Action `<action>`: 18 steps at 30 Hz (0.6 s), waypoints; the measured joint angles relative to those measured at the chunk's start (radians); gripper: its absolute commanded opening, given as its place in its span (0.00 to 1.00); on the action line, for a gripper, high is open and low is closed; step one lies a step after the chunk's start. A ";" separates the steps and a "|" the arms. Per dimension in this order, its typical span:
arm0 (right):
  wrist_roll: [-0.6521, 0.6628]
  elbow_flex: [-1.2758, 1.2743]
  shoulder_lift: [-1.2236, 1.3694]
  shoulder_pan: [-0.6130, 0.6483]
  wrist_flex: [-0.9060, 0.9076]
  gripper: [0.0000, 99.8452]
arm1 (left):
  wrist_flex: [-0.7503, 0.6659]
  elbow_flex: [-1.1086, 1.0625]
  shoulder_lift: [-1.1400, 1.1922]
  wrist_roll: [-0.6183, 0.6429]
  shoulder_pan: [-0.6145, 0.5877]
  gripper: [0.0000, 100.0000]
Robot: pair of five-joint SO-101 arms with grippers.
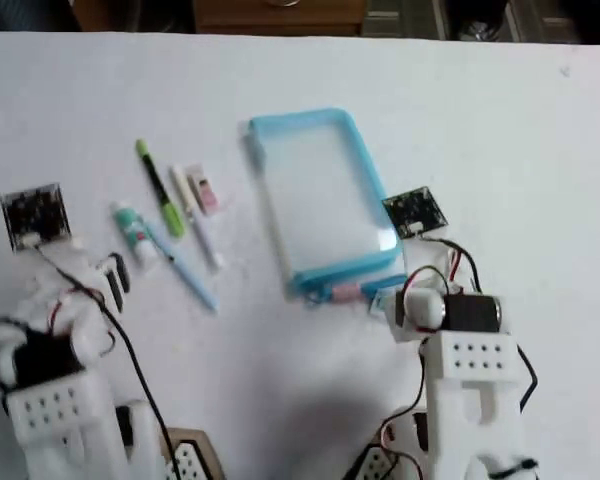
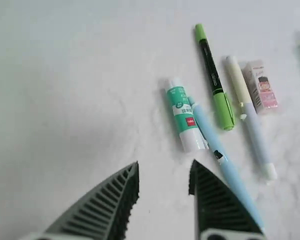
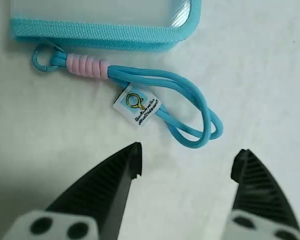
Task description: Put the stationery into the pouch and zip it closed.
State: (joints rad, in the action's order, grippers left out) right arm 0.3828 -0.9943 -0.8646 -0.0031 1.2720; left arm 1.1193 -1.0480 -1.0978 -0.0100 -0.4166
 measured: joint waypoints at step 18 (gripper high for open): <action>0.189 0.253 0.614 -0.120 -0.216 0.36 | 0.149 0.279 0.505 0.000 0.000 0.24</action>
State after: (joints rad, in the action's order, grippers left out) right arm 0.5715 -0.7411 -0.2509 -0.1227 1.0556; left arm 1.2681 -0.7687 -0.5930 -0.0100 -0.4166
